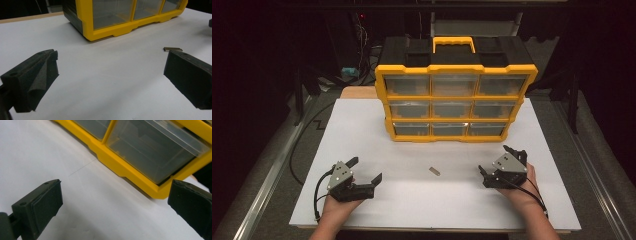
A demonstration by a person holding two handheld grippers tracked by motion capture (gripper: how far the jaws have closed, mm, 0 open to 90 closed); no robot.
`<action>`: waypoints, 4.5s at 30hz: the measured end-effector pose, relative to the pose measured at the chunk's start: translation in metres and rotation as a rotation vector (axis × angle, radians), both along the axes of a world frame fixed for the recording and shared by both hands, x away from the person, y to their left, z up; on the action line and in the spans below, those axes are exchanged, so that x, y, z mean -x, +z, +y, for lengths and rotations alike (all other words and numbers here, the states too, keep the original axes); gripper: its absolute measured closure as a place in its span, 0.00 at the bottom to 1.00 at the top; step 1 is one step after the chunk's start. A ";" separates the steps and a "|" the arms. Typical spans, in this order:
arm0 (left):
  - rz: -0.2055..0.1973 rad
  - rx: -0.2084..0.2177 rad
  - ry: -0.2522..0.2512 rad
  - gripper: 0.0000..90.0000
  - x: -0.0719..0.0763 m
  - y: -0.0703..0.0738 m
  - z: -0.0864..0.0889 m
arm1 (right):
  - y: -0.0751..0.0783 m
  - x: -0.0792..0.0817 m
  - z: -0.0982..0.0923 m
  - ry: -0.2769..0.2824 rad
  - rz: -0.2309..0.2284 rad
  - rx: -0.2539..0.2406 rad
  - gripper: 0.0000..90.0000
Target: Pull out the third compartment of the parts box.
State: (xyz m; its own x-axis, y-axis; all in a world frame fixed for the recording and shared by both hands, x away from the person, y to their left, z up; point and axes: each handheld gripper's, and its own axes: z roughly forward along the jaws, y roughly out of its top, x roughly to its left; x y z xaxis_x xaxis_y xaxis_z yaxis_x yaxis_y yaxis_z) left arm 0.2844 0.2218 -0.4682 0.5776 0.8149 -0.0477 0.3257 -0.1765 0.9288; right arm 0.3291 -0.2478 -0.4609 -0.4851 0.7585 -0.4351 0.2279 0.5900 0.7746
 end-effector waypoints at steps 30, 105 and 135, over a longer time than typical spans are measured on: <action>-0.002 -0.009 -0.013 0.01 0.001 -0.001 -0.001 | 0.005 0.019 0.027 0.092 -0.154 0.444 0.00; 0.018 -0.012 -0.065 0.01 -0.008 -0.004 -0.014 | 0.046 0.001 0.068 0.040 -0.416 0.829 0.34; 0.015 -0.015 -0.083 0.01 -0.007 -0.004 -0.015 | 0.129 -0.023 0.065 -0.075 -0.591 0.841 0.52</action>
